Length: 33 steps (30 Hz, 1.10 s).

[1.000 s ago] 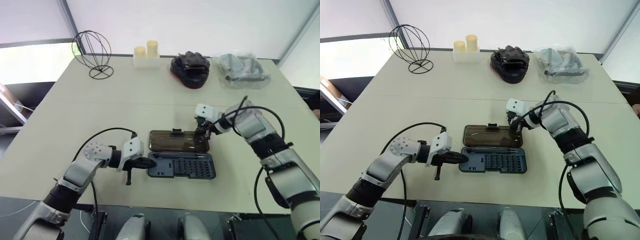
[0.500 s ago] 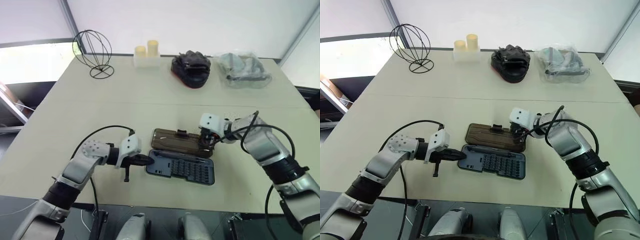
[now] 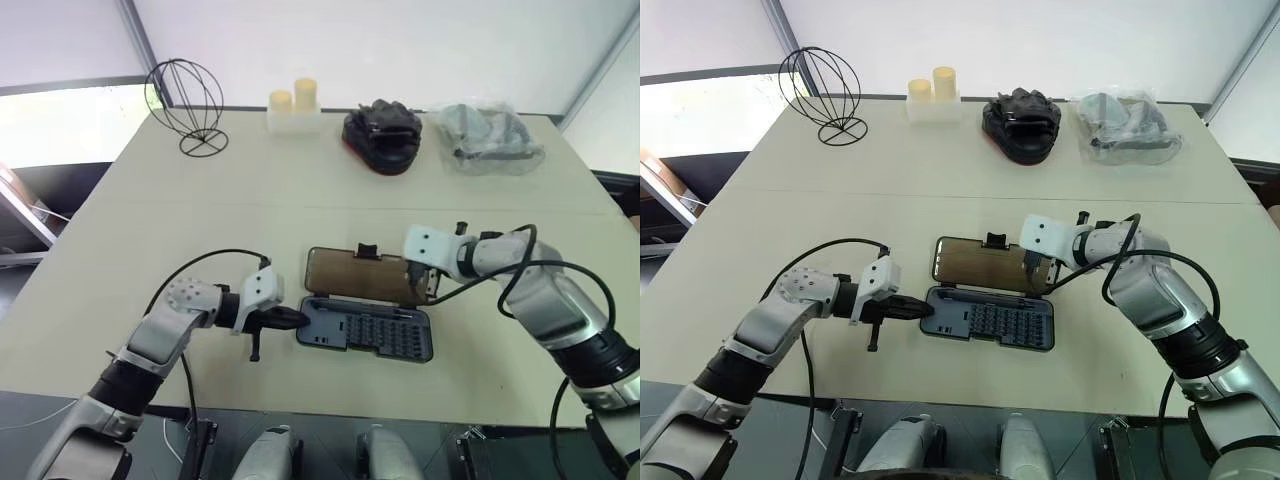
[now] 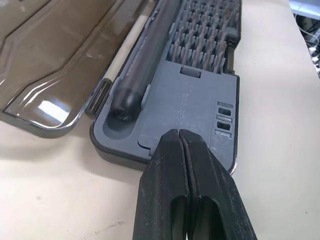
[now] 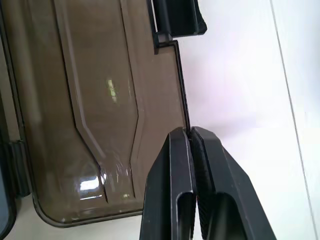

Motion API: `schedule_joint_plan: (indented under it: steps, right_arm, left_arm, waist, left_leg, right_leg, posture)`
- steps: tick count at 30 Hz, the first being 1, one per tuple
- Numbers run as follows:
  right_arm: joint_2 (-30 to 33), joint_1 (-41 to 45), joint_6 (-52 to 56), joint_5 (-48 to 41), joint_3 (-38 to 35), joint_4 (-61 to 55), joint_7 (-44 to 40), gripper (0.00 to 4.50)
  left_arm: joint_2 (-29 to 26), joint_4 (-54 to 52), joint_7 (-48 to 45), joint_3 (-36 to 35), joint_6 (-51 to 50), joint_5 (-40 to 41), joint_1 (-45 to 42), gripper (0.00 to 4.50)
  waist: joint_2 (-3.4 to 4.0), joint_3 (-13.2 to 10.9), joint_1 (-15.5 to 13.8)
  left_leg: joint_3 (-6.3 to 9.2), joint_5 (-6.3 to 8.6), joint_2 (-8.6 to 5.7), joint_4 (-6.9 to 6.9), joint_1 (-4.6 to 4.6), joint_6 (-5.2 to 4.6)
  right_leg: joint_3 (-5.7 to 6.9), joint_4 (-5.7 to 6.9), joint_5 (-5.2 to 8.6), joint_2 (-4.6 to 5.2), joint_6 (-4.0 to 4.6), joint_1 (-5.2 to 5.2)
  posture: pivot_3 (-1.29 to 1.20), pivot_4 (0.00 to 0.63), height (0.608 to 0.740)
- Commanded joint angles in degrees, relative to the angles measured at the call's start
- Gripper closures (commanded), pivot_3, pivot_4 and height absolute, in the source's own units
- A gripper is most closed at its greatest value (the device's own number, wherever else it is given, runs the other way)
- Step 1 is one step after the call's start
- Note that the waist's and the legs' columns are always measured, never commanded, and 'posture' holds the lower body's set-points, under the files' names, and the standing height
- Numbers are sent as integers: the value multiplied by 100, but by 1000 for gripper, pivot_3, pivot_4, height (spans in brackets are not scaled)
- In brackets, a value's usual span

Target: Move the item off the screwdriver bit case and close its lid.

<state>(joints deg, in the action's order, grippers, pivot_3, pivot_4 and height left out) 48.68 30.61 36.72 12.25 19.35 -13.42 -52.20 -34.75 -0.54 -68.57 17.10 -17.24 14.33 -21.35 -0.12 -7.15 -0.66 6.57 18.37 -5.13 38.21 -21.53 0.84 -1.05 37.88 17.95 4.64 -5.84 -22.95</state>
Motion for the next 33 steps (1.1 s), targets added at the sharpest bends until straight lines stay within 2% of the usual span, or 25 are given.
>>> schedule_joint_plan:
  steps: [1, 4, 6, 8, 13, 15, 19, 23, 29, 33]
  right_arm:
    - [172, 50, 42, 239, -381, -86, 298, 4459]
    - [213, 43, -133, 305, -309, 17, 344, 4459]
    - [212, 61, -191, 329, -295, 65, 379, 4459]
    - [192, 84, -202, 343, -296, 79, 393, 4459]
    - [158, 90, -257, 364, -299, 60, 430, 4459]
    - [136, 84, -294, 369, -306, 48, 474, 4459]
    - [42, 106, -542, 308, -344, -75, 537, 4459]
    - [-60, 69, -465, 265, -409, -231, 489, 4459]
    - [-97, 67, -500, 269, -430, -318, 480, 4459]
    - [-158, 97, -532, 263, -405, -366, 459, 4459]
  left_arm:
    - [83, 52, 43, -213, -424, 274, -48, 4500]
    - [582, -54, 476, -1220, -2022, 1798, -535, 4500]
    - [656, 121, 591, -1678, -2685, 2329, -817, 4500]
    - [680, 428, 723, -2010, -2941, 2547, -1039, 4500]
    - [872, 1354, 1096, -2660, -2989, 2740, -1508, 4500]
    - [899, 1761, 1187, -2631, -2688, 2465, -1618, 4500]
    - [1102, 2824, 1524, -2378, -1461, 1598, -1939, 4500]
    - [1281, 3571, 1465, -1874, -548, 803, -2165, 4500]
    - [1651, 4437, 906, -1407, 272, 251, -2509, 4500]
    - [1883, 5200, 685, -1378, 774, 2, -2918, 4500]
  waist:
    - [0, 0, -1]
    - [-11, -33, -13]
    - [-20, -40, 17]
    - [-19, -40, 82]
    - [-19, -40, 174]
    - [-18, -41, 161]
    - [-20, -42, 126]
    - [-21, -42, 130]
    - [-21, -42, 143]
    - [-23, -43, 148]
  left_leg:
    - [0, 0, 0, 0, 0, 0]
    - [0, 0, -1, 5, -4, 0]
    - [7, -1, 1, 32, -54, -1]
    - [7, -1, 4, 67, -97, -1]
    - [4, -1, 4, 69, -95, 0]
    - [5, -1, 4, 69, -95, 0]
    - [5, -1, 0, 74, -96, 0]
    - [5, -1, -4, 75, -96, 1]
    - [3, -1, -3, 75, -97, 1]
    - [2, -1, -4, 78, -98, 0]
  right_leg:
    - [0, 0, 0, 0, 0, 0]
    - [0, 2, 0, 0, 0, -1]
    - [2, 14, 0, -7, -1, -43]
    - [5, 32, -1, -11, -1, -82]
    - [9, 33, -1, -10, -2, -80]
    - [9, 34, -1, -10, -2, -80]
    - [12, 32, -1, -7, -2, -76]
    - [13, 32, -1, -4, -2, -76]
    - [14, 34, -1, -4, -2, -80]
    - [14, 35, -1, -4, -2, -81]
  posture:
    - [0, 150, 740]
    - [0, 150, 740]
    - [0, 150, 740]
    - [0, 150, 740]
    - [0, 150, 740]
    - [0, 150, 740]
    - [0, 150, 740]
    - [0, 150, 740]
    - [0, 150, 740]
    - [0, 150, 740]
